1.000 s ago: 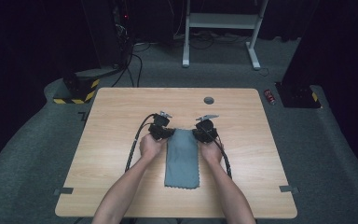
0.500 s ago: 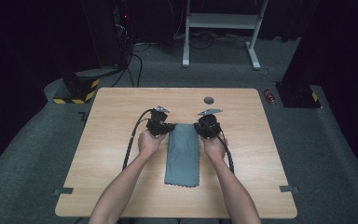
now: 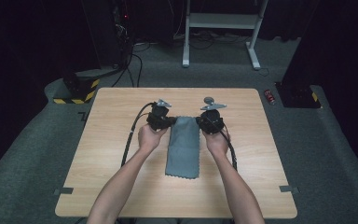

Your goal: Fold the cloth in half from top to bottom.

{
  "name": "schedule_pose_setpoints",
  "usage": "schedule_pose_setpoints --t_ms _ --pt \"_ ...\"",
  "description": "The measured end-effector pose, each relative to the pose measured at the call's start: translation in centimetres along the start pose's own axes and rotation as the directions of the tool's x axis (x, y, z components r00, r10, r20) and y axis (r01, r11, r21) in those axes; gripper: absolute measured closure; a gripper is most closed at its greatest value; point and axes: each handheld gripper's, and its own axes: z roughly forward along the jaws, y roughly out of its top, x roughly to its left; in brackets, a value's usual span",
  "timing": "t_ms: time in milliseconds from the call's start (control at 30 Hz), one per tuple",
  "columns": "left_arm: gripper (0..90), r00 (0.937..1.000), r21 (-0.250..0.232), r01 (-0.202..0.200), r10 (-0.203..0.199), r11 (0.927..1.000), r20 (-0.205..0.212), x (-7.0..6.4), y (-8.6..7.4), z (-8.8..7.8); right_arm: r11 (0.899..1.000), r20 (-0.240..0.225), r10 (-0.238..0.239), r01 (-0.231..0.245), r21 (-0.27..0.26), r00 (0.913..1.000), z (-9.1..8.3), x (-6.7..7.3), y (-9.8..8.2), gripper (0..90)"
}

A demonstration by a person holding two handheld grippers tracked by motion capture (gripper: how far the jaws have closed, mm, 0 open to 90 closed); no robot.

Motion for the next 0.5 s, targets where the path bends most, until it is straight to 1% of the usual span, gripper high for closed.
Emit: schedule_pose_setpoints --t_ms 67,200,233,300,433,500 --pt "88.6 1.0000 0.001 -0.002 0.002 1.0000 0.005 0.0 -0.4 0.0 1.000 -0.006 -0.014 0.014 0.002 0.9999 0.1 0.2 -0.5 89.0" --pt "88.5 0.9999 0.020 -0.004 0.004 0.9998 0.014 -0.1 -1.1 0.3 1.000 -0.019 -0.026 0.026 0.017 0.9995 0.5 0.5 -1.5 89.1" --pt "88.5 0.9998 0.021 -0.010 0.009 0.9997 0.016 -0.1 -1.3 0.3 1.000 -0.022 -0.023 0.023 0.017 0.9995 0.5 0.5 -1.7 89.0" --pt "88.5 0.9997 0.020 -0.008 0.007 0.9998 0.022 -0.1 -1.6 0.3 0.999 -0.030 -0.033 0.034 0.018 0.9990 0.4 0.6 -2.0 89.0" --pt "88.4 0.9993 0.022 0.007 -0.008 0.9997 0.037 -0.2 -2.3 0.2 0.999 -0.043 -0.030 0.031 0.022 0.9986 0.2 0.7 -2.5 89.0" --pt "88.4 0.9992 0.029 -0.003 0.002 0.9996 0.041 -0.3 -2.5 0.3 0.999 -0.049 -0.030 0.031 0.024 0.9984 0.1 0.8 -2.8 89.0"
